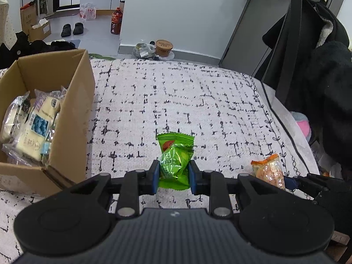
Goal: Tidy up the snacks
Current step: 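Lift green candy with left gripper toward box while right gripper grasps orange-topped bread pack, then lower green candy into box with left gripper while right gripper drops bread pack in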
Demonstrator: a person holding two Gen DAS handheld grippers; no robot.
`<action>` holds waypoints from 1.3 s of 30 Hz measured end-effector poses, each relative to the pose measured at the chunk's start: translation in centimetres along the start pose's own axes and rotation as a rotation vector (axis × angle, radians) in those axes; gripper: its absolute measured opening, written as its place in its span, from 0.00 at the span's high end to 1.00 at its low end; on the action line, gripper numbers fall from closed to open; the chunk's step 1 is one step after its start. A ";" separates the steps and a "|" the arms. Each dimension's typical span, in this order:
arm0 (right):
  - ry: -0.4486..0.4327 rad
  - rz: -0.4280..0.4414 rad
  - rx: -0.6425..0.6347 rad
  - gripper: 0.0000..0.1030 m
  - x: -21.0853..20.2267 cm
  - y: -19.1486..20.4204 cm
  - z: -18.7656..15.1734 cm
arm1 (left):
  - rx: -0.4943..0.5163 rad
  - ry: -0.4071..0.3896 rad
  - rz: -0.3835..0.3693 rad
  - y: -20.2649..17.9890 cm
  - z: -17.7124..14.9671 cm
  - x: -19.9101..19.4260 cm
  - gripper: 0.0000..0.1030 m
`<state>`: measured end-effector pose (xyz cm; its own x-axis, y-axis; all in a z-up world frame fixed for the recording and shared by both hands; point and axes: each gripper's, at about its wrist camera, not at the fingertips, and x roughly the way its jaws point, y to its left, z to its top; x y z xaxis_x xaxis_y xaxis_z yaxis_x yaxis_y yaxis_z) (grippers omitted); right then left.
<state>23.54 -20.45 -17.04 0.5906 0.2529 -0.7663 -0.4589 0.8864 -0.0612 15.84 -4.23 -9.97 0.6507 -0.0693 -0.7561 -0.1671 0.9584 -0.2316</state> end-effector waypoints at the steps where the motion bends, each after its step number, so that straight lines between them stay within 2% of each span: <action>1: -0.006 0.005 0.005 0.67 -0.1 0.1 0.2 | 0.003 -0.006 0.000 0.0 0.1 -0.2 0.75; 7: -0.064 0.049 0.053 0.67 -1.3 0.8 2.0 | -0.001 -0.038 -0.001 0.3 1.0 -1.1 0.75; 19: -0.154 0.076 0.045 0.67 -2.6 4.1 6.7 | -0.021 -0.123 0.002 3.2 3.9 -3.7 0.75; 28: -0.195 0.103 0.005 0.67 -2.8 7.5 10.1 | -0.049 -0.152 0.038 7.6 6.1 -4.8 0.75; 39: -0.220 0.161 -0.055 0.67 -1.7 12.3 13.3 | -0.067 -0.134 0.119 13.5 8.5 -5.1 0.75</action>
<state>25.75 -4.81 -7.95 0.6342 0.4722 -0.6123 -0.5904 0.8070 0.0108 16.61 11.44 -4.05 0.7156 0.0857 -0.6932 -0.2953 0.9365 -0.1891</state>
